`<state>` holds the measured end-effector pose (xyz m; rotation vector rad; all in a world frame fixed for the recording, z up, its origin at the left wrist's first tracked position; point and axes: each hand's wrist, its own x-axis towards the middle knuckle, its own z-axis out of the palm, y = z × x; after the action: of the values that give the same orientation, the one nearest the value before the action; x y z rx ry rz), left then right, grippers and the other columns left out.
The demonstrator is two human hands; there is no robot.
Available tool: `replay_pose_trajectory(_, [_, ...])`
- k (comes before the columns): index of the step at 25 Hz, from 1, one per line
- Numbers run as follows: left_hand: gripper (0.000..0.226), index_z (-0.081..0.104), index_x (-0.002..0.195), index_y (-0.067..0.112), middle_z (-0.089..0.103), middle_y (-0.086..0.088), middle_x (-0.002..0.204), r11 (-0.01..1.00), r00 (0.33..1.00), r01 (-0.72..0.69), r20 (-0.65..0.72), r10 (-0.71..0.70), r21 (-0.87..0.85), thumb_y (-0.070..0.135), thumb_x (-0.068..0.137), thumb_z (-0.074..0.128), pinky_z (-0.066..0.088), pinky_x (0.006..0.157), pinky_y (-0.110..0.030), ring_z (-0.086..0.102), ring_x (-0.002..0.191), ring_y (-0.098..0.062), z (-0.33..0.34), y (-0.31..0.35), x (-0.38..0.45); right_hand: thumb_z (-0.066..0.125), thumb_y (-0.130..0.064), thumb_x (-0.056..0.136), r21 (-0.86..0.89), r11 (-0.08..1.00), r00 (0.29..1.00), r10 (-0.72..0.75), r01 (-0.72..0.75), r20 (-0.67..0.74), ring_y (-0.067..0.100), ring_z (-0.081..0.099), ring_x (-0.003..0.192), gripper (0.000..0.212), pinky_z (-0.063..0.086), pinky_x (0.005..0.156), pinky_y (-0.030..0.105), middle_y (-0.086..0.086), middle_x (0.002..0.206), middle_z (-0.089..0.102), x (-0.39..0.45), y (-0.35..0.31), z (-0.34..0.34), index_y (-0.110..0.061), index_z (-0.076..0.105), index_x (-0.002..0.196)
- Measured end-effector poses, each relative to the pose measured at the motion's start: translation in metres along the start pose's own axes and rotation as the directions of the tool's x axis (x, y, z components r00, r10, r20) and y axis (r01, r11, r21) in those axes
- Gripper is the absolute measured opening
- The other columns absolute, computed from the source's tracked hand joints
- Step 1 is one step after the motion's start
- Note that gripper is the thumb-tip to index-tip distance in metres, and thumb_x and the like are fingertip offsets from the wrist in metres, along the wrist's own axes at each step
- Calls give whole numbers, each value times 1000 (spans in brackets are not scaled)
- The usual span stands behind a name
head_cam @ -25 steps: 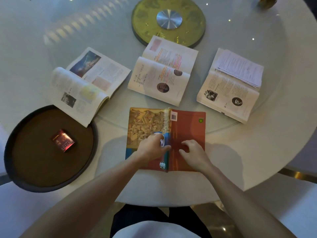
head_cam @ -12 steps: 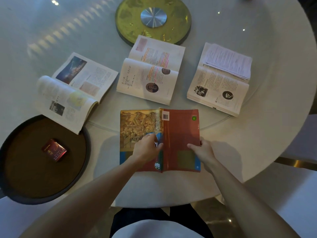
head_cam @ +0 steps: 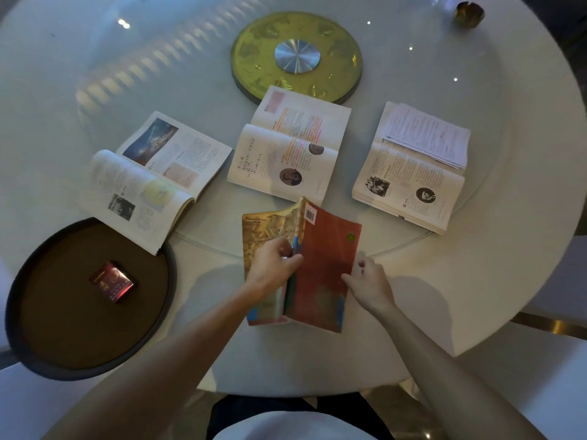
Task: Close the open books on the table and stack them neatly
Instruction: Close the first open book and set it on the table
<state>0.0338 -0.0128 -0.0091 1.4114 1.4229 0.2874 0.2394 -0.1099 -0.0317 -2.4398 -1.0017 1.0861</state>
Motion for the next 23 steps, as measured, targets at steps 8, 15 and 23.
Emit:
replay_pose_trajectory(8, [19,58,82,12,78,-5,89,989,991,-20,125,39,-148,24,81,74,58,55,-25,75,76,-17,-44,31,8,69,-12,90,-291,670,706,-708,683,29,30,37,147,82,42,114,47,7,166,32,-2,-89,-16,-22,29,161])
replay_pose_trajectory(15, [12,67,77,17,72,3,74,984,967,-158,188,172,-88,17,78,79,53,58,-14,67,65,-9,-68,40,13,59,-27,95,-660,333,629,-727,673,275,27,44,145,26,17,122,58,2,134,66,15,-149,-37,-19,63,119])
replay_pose_trajectory(23, [37,54,63,23,53,8,59,896,732,-443,-571,372,15,42,93,63,43,57,-21,51,57,-10,-115,27,-29,52,-33,92,-600,446,684,-686,664,248,32,65,80,12,44,58,39,4,82,69,-4,-147,-49,-23,56,97])
